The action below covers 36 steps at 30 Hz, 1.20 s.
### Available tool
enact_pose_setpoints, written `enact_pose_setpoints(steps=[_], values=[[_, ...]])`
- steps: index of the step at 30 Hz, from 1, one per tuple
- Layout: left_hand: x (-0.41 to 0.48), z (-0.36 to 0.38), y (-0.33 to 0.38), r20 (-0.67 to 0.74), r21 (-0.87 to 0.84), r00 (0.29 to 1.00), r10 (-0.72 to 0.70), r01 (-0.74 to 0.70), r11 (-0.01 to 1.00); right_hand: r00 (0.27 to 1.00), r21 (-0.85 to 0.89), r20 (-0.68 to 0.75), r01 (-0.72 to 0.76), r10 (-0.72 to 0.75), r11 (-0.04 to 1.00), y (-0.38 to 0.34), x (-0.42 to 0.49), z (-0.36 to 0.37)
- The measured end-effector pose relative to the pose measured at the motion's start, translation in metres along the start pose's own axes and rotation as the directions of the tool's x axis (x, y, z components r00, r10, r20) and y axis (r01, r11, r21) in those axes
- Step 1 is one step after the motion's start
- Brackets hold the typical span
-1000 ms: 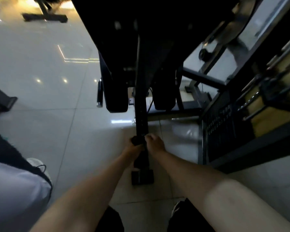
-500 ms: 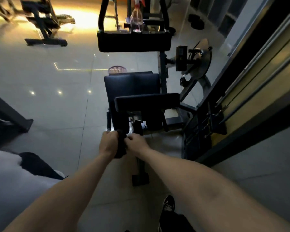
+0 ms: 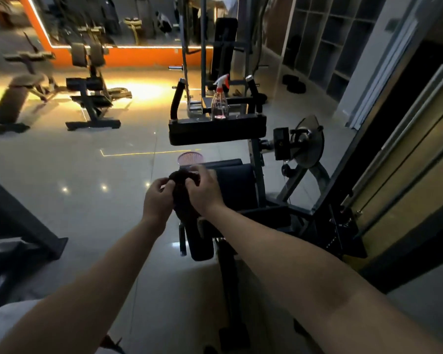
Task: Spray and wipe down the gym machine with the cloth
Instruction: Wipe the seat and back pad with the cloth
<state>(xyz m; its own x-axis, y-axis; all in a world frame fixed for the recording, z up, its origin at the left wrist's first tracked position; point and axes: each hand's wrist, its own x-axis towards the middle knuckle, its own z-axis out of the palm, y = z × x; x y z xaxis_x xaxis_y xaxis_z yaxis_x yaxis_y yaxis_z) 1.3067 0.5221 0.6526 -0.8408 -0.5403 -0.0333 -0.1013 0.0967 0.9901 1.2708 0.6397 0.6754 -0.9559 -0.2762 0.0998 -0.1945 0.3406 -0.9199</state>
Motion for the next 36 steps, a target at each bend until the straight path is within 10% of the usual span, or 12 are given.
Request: enact_pose_setpoints(steps=[18, 36], values=[[0.273, 0.034, 0.044, 0.305, 0.039, 0.942, 0.140, -0.159, 0.986, 0.986, 0.146, -0.138, -0.071, 0.091, 0.987, -0.011, 0.250, 0.019], [0.555, 0.046, 0.114, 0.589, -0.020, 0.742, 0.320, -0.383, 0.923, 0.918, 0.096, -0.391, -0.021, 0.057, 0.995, -0.061, 0.481, 0.084]])
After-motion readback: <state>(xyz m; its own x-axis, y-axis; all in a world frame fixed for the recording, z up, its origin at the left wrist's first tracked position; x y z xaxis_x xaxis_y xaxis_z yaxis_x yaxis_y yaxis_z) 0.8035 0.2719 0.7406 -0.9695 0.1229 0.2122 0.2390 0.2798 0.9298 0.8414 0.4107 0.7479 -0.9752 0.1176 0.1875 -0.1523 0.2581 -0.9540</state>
